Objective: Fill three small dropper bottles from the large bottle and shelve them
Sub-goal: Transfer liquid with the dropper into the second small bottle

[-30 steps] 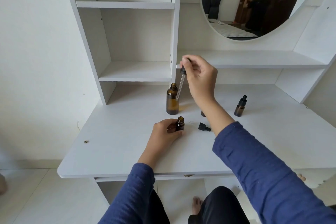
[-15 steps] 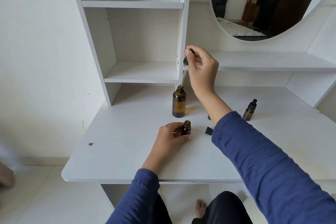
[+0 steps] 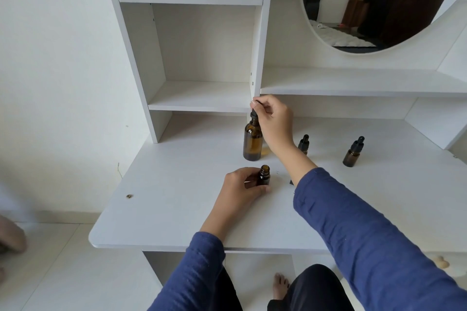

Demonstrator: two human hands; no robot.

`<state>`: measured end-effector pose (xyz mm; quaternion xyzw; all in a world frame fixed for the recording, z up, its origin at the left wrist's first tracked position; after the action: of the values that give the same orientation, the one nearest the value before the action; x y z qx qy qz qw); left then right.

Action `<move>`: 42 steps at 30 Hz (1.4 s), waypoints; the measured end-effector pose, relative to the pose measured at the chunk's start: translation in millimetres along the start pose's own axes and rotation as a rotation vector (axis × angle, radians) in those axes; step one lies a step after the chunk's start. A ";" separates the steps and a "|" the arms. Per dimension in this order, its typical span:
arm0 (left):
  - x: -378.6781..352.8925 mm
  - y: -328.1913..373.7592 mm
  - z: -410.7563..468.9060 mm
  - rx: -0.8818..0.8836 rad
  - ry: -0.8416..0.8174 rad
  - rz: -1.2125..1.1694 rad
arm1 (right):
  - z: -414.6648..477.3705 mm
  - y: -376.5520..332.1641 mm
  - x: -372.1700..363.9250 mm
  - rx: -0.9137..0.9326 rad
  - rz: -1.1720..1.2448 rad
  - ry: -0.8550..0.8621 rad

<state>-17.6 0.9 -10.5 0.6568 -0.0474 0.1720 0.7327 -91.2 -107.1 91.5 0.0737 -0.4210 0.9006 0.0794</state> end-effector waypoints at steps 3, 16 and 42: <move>-0.6 -0.6 0.8 -0.005 -0.005 0.000 | -0.6 1.4 -0.9 0.006 -0.036 -0.004; -0.4 -1.5 0.7 0.007 -0.012 0.015 | 2.6 -5.1 1.8 -0.015 -0.007 0.010; 0.4 4.7 -5.0 -0.035 0.016 0.009 | -25.2 -62.7 49.7 0.199 0.092 0.088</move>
<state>-19.4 6.2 -6.6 0.6422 -0.0476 0.1798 0.7436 -128.5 -44.0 132.3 0.0223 -0.3286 0.9430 0.0489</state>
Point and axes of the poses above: each hand's wrist, its own z-axis towards the middle knuckle, its own x-axis out of the back of the hand, y = z × x, the point moved 5 cm from there along z, towards the middle knuckle, and after that the axes turned 1 degree about x, right-handed, at the moved point
